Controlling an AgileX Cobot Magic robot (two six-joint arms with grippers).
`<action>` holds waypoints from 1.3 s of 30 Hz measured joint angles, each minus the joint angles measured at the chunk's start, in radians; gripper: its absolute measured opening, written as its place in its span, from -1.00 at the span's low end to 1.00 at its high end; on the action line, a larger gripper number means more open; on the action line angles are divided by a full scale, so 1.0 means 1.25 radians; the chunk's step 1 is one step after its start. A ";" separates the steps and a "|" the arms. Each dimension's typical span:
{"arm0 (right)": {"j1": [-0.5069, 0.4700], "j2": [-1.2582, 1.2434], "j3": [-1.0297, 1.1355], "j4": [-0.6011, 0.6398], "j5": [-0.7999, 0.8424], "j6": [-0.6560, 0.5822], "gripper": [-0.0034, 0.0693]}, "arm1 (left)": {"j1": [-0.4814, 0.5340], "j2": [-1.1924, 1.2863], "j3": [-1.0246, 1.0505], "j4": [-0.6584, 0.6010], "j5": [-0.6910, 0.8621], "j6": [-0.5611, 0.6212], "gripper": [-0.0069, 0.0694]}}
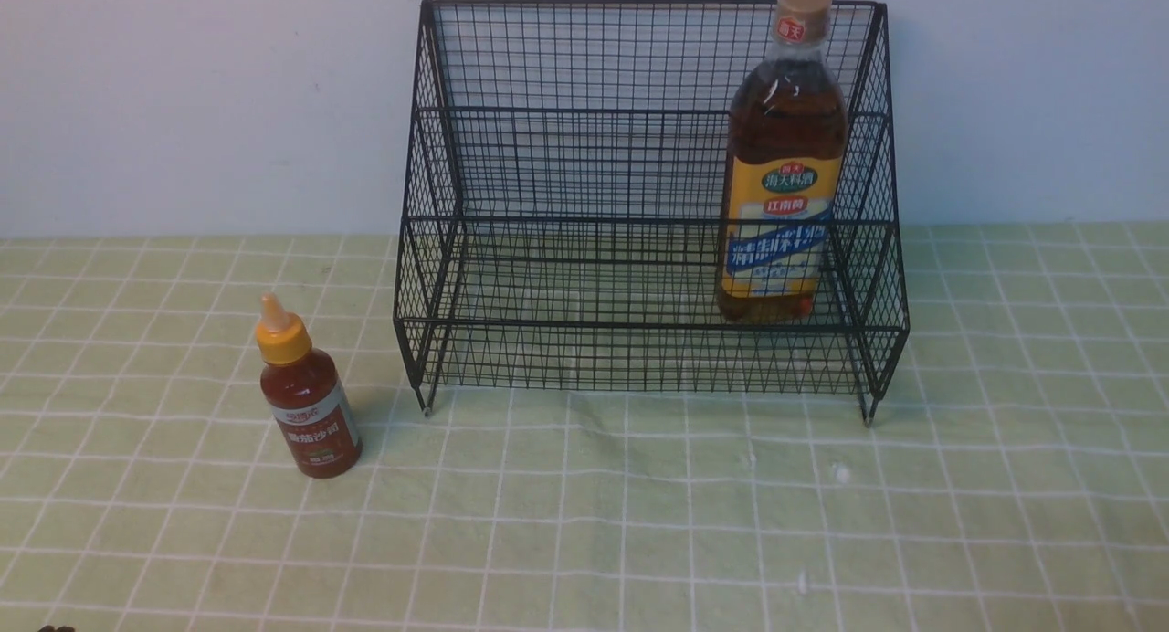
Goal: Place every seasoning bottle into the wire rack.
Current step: Use the left arm to grab the condiment bottle closest to it
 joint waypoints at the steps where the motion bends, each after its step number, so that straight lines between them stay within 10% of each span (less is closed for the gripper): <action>1: 0.000 0.000 0.000 0.000 0.000 0.000 -0.94 | 0.000 0.000 0.000 0.000 -0.002 0.000 -0.83; 18: 0.000 0.000 0.000 0.000 0.000 0.000 -0.94 | 0.000 0.012 -0.048 -0.221 -0.573 -0.138 -0.83; 30: 0.000 0.000 0.000 0.000 0.001 0.000 -0.94 | 0.000 0.632 -0.626 -0.152 0.293 -0.061 -0.83; 39: 0.000 0.000 0.000 0.000 0.001 0.000 -0.94 | 0.000 1.085 -1.022 -0.127 0.598 0.077 -0.83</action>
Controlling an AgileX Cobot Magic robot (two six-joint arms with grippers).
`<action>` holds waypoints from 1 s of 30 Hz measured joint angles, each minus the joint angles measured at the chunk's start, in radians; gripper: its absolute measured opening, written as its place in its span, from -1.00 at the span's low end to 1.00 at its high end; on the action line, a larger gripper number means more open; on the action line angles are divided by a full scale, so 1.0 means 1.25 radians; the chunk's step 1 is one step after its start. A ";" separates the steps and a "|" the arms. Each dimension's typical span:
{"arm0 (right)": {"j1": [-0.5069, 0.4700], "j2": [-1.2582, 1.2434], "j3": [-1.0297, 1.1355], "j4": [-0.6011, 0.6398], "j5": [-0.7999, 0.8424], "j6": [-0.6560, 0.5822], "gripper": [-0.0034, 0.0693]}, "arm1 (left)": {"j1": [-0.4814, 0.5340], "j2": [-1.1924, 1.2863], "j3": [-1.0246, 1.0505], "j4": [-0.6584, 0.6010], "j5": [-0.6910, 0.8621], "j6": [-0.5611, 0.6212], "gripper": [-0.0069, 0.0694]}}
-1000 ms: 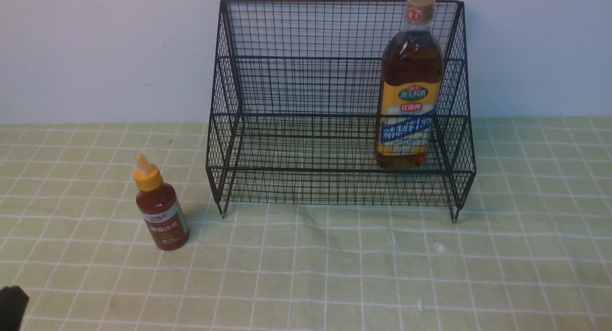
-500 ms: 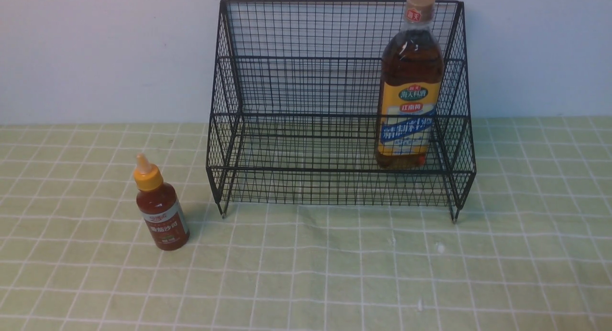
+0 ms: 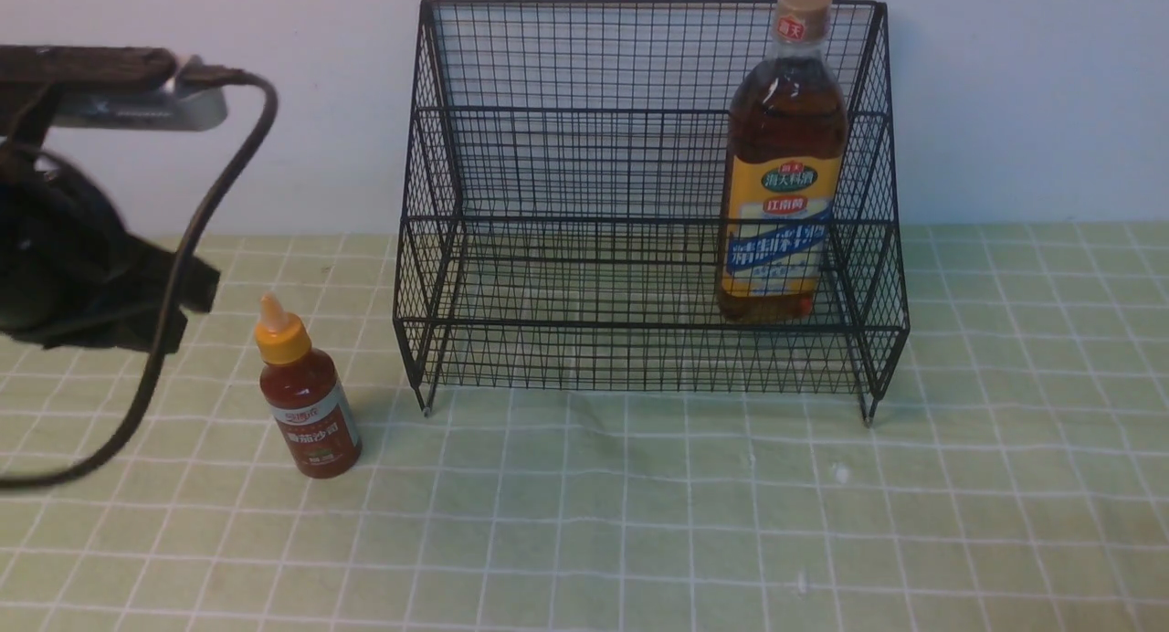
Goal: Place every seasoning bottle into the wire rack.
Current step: Use the left arm to grab the condiment bottle closest to it
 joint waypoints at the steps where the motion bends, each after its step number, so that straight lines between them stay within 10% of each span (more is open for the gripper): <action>1: 0.000 0.000 0.000 0.000 0.000 0.000 -0.94 | -0.002 0.039 -0.037 0.005 0.021 0.006 -0.83; 14: 0.000 0.000 0.000 0.000 0.000 0.000 -0.94 | -0.113 0.212 -0.180 0.134 0.024 0.018 -0.73; 26: 0.000 0.000 0.000 0.000 0.000 0.000 -0.94 | -0.113 0.266 -0.181 0.165 -0.050 -0.001 0.63; 30: 0.000 0.000 0.000 0.000 0.000 0.000 -0.94 | -0.113 0.314 -0.181 0.186 -0.050 -0.046 0.80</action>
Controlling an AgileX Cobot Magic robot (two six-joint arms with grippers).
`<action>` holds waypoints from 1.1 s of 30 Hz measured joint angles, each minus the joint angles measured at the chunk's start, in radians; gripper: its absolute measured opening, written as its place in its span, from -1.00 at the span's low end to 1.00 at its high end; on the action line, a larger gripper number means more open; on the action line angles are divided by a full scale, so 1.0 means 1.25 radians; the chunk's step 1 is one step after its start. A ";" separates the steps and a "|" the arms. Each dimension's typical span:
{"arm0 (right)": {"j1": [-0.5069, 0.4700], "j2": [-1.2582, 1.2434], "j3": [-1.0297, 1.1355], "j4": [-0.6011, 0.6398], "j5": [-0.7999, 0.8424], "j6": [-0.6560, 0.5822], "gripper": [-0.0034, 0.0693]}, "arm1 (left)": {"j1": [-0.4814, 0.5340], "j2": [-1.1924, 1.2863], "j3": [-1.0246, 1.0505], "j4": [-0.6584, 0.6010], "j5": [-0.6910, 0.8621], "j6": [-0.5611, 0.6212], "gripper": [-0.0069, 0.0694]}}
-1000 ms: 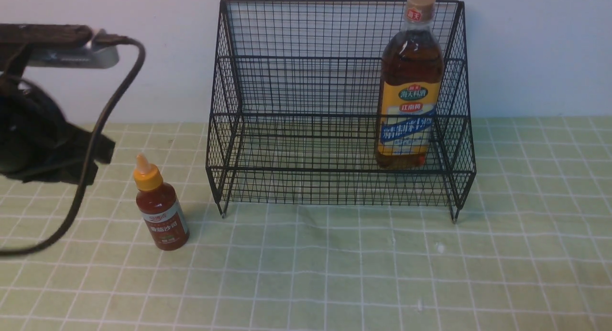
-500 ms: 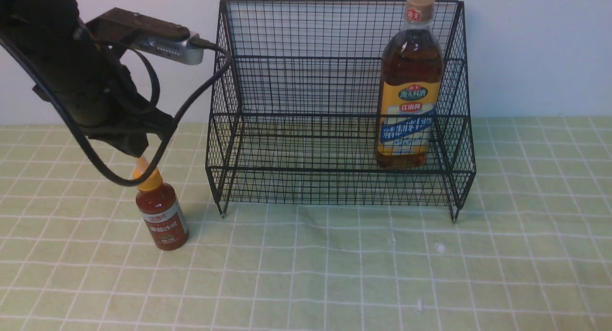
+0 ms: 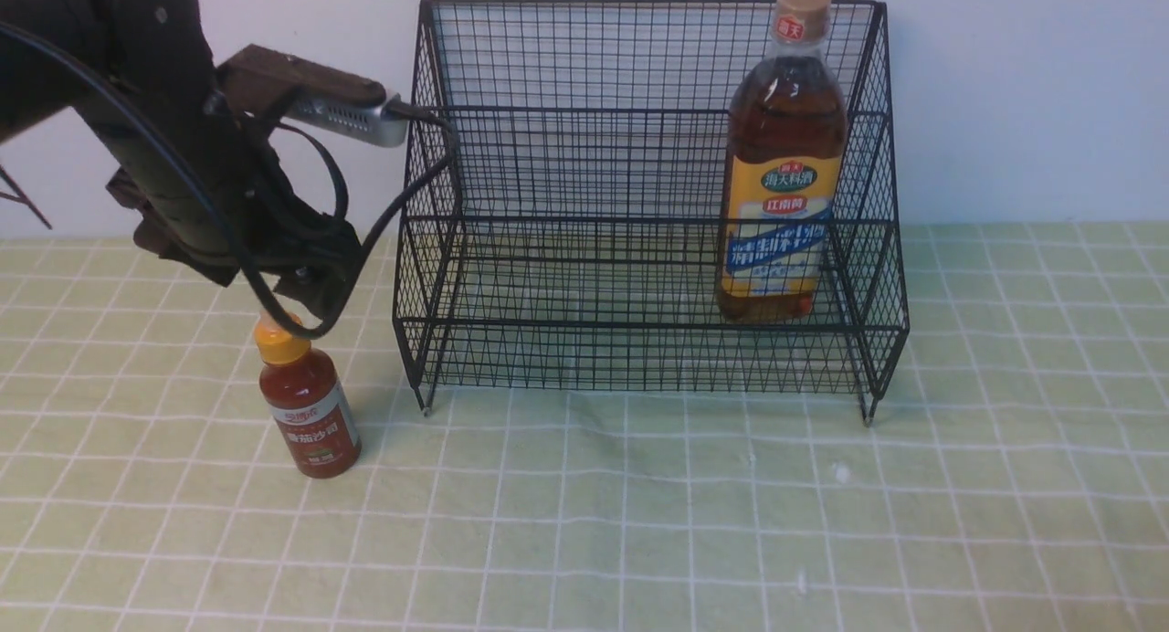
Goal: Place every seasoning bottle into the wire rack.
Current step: Use the left arm to grab the condiment bottle closest to it
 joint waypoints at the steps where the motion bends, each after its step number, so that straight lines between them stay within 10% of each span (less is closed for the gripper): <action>1: 0.000 0.000 0.000 0.000 0.000 0.000 -0.94 | 0.000 0.014 0.000 0.002 0.000 -0.011 0.80; 13: 0.000 0.000 0.000 0.000 0.000 0.000 -0.94 | 0.000 0.086 0.000 0.008 0.033 -0.043 0.44; 18: 0.000 0.000 0.000 0.000 0.000 0.000 -0.94 | 0.000 0.100 -0.002 0.007 0.036 -0.047 -0.03; 33: 0.000 0.000 0.000 0.000 0.000 0.000 -0.94 | -0.008 -0.055 -0.131 0.019 0.138 -0.052 -0.06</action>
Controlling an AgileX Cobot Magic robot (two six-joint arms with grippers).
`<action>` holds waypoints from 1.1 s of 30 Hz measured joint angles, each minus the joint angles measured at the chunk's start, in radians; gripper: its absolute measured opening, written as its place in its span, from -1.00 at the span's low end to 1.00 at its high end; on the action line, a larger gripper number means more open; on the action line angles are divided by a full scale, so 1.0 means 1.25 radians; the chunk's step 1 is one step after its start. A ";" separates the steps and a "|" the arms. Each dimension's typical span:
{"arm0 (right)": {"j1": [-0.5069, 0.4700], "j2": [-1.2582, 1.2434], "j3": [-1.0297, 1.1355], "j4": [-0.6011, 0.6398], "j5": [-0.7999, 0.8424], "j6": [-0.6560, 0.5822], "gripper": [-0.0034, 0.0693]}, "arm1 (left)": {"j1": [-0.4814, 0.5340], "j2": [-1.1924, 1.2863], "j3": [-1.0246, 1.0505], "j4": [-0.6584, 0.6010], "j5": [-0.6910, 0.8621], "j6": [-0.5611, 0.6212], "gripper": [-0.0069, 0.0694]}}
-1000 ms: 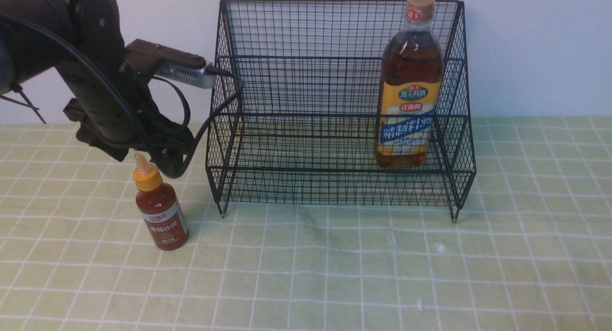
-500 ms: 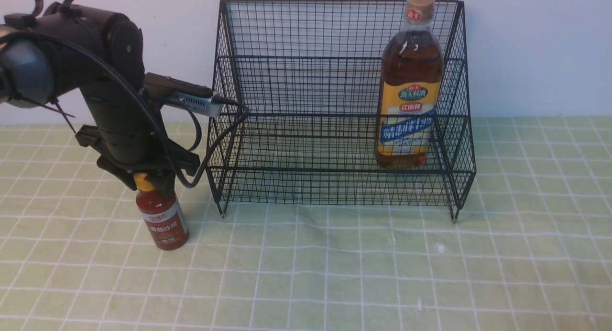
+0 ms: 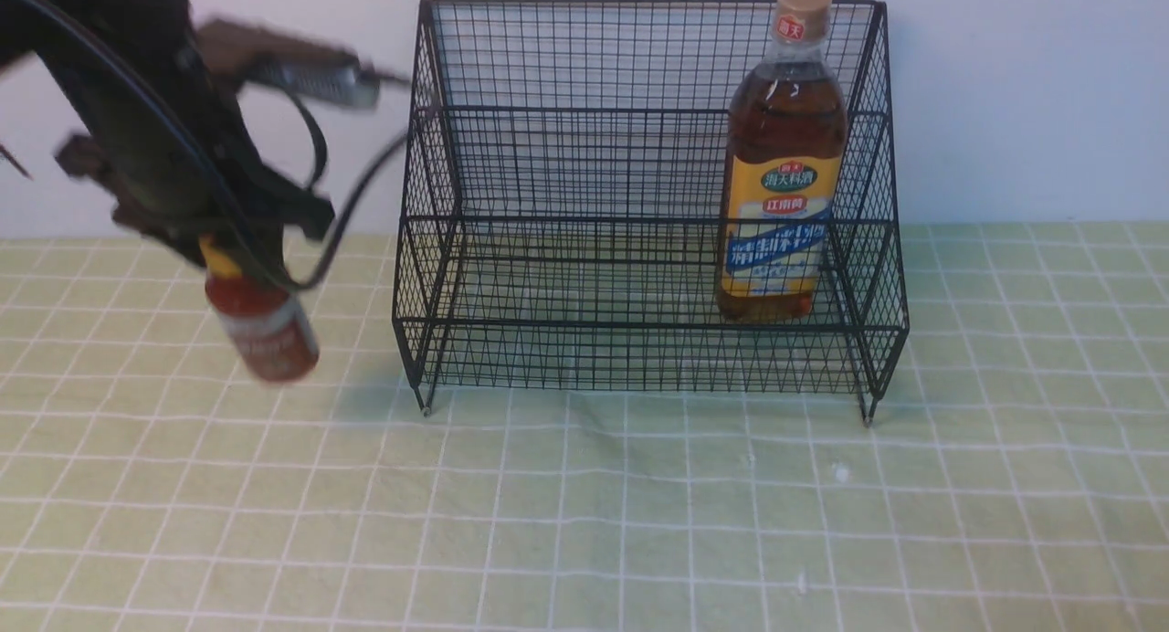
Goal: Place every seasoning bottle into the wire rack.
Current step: Use the left arm to grab the condiment bottle closest to it, then use the left arm to put the condiment bottle back on the shelf
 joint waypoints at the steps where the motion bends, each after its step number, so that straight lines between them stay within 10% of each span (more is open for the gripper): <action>1: 0.000 0.000 0.000 0.000 0.000 0.000 -0.94 | -0.001 -0.003 0.000 -0.003 0.000 0.000 -0.06; 33: 0.000 0.000 0.000 0.000 0.000 0.000 -0.94 | -0.125 0.104 -0.167 -0.091 -0.078 -0.057 -0.06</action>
